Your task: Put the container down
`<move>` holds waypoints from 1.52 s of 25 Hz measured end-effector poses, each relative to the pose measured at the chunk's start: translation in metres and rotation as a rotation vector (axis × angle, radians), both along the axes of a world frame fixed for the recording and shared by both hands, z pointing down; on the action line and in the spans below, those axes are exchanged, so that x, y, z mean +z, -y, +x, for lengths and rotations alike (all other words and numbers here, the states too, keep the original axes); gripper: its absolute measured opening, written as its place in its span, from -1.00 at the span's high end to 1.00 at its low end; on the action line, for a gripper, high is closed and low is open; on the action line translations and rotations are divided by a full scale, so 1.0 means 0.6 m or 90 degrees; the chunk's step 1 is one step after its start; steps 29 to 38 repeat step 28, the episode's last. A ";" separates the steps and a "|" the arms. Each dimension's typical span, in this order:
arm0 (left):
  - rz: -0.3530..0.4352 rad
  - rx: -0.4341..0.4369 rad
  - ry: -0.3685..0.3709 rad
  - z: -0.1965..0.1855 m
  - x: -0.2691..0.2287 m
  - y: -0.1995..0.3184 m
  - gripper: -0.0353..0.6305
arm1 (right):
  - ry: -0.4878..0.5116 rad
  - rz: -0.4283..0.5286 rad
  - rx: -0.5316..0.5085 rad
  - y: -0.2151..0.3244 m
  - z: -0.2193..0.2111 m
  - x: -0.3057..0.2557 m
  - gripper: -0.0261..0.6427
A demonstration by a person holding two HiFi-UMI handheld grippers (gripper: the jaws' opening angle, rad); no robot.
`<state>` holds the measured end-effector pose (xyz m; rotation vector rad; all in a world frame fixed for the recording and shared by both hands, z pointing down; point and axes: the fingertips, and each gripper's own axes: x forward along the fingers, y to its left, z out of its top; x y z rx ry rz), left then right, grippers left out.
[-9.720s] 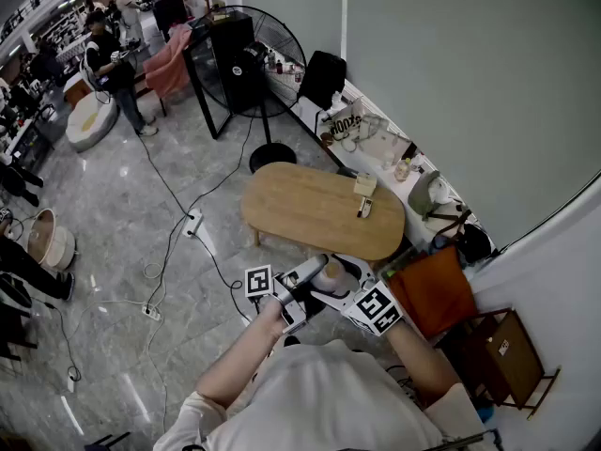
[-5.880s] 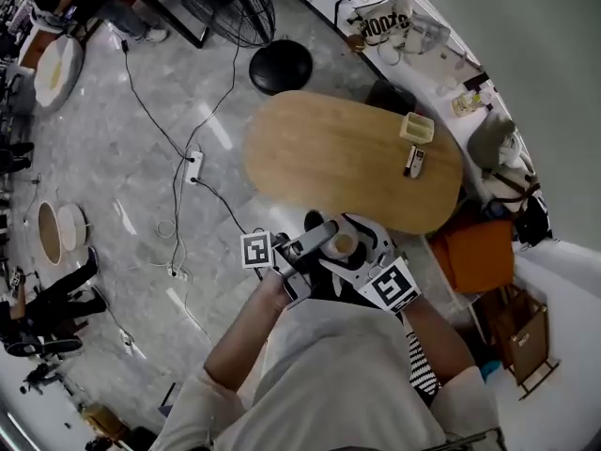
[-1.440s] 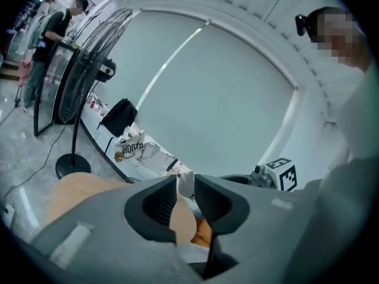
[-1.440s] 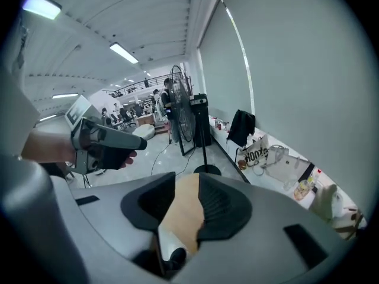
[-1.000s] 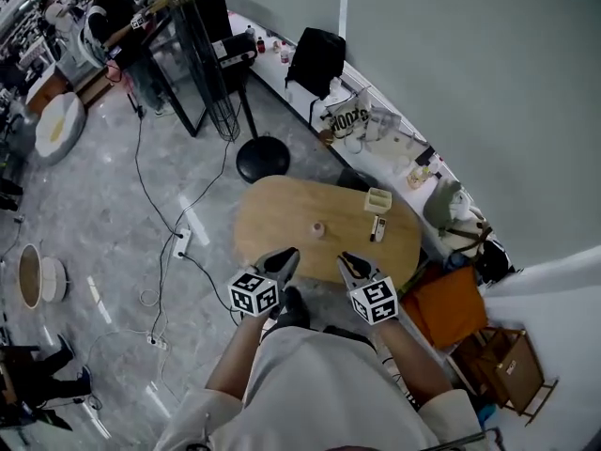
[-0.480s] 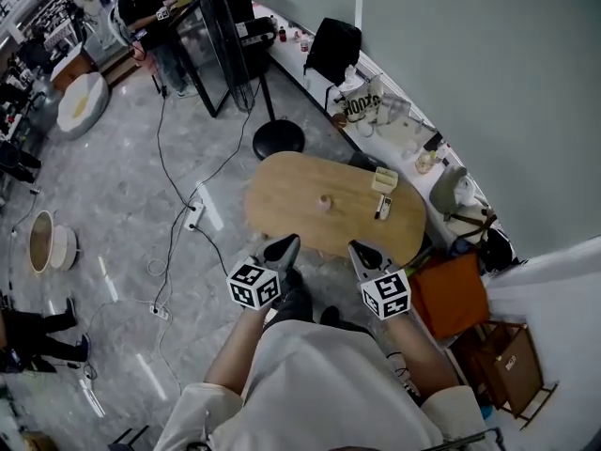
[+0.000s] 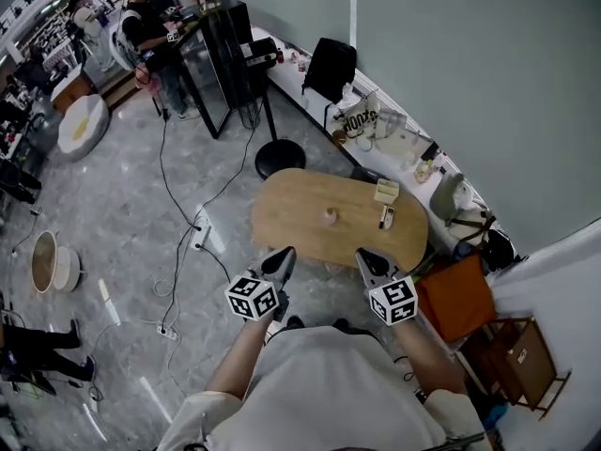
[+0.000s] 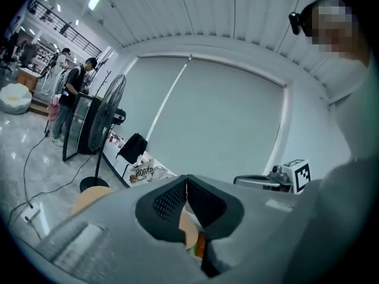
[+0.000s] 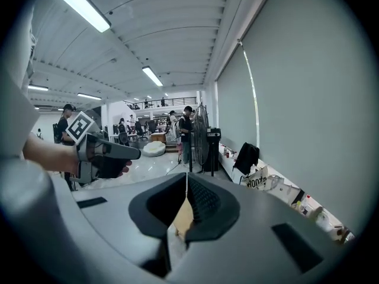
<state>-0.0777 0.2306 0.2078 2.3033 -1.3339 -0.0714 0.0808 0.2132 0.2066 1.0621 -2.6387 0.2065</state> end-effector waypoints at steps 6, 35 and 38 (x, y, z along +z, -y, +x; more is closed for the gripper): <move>0.025 0.043 0.044 -0.020 -0.036 -0.011 0.83 | -0.008 0.029 0.013 -0.015 -0.040 -0.030 0.91; 0.044 0.060 0.058 -0.001 -0.053 0.023 0.83 | -0.007 0.027 0.044 0.001 -0.012 -0.042 0.91; 0.044 0.060 0.058 -0.001 -0.053 0.023 0.83 | -0.007 0.027 0.044 0.001 -0.012 -0.042 0.91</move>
